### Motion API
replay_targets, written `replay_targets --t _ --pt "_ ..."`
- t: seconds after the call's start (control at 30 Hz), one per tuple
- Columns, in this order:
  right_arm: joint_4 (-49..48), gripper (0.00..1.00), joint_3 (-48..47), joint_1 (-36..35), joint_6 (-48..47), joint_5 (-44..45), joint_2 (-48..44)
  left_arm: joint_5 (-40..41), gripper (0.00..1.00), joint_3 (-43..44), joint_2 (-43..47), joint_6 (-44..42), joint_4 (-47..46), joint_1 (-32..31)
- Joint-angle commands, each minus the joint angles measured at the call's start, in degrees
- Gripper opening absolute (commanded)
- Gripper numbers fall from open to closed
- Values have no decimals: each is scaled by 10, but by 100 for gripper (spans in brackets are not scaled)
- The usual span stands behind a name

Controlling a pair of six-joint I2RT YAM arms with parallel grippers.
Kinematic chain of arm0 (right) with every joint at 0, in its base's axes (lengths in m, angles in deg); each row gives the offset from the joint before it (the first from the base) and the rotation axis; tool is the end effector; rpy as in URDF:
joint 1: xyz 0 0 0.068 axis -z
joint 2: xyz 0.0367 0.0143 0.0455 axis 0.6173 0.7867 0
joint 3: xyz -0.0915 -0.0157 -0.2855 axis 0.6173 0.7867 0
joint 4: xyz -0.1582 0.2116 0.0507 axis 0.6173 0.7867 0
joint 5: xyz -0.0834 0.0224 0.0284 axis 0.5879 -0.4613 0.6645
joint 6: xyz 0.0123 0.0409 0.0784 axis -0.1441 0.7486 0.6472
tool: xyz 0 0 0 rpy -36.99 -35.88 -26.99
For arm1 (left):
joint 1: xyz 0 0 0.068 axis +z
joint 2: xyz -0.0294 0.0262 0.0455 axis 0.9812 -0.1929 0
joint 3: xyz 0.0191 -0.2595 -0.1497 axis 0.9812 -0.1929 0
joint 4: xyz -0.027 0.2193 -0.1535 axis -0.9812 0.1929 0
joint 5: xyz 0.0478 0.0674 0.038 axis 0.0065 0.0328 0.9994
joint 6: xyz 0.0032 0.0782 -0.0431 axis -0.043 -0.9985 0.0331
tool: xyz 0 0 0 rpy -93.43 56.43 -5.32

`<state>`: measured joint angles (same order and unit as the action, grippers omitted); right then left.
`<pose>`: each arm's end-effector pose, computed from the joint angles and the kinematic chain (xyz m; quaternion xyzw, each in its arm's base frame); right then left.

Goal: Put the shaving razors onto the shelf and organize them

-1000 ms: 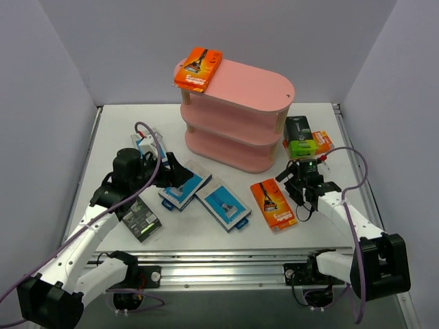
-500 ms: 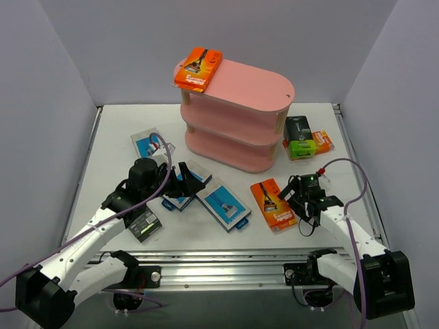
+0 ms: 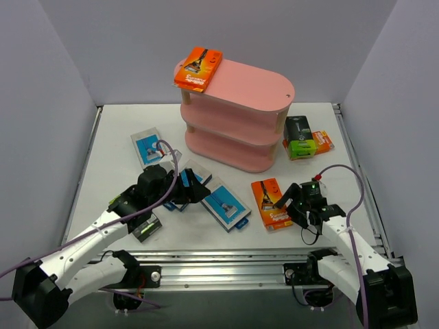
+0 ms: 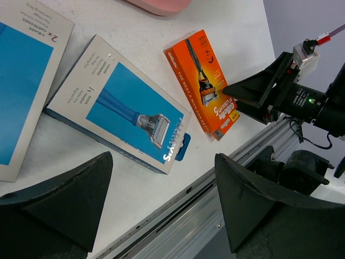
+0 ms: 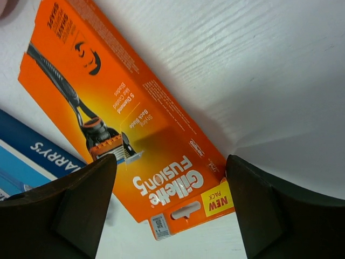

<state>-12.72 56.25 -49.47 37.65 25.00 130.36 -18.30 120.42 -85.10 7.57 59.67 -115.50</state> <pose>0.1985 0.0469 0.1631 0.2709 0.8726 0.2350 0.3315 0.1897 -0.1577 0.2794 0.0092 0.8474 -0.3865 0.3639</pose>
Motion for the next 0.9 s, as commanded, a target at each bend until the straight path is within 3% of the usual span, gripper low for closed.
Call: replay_targets --t 0.0,0.4,0.87 --pt "2 78 18 -8 -5 -36 -13 32 85 9 -27 6 -48 -40" --pt "-38 70 38 -19 1 -99 -28 77 85 42 -99 19 -83 -113" --pt "-105 59 62 -37 8 -162 -16 133 85 38 -162 103 -167 -214"
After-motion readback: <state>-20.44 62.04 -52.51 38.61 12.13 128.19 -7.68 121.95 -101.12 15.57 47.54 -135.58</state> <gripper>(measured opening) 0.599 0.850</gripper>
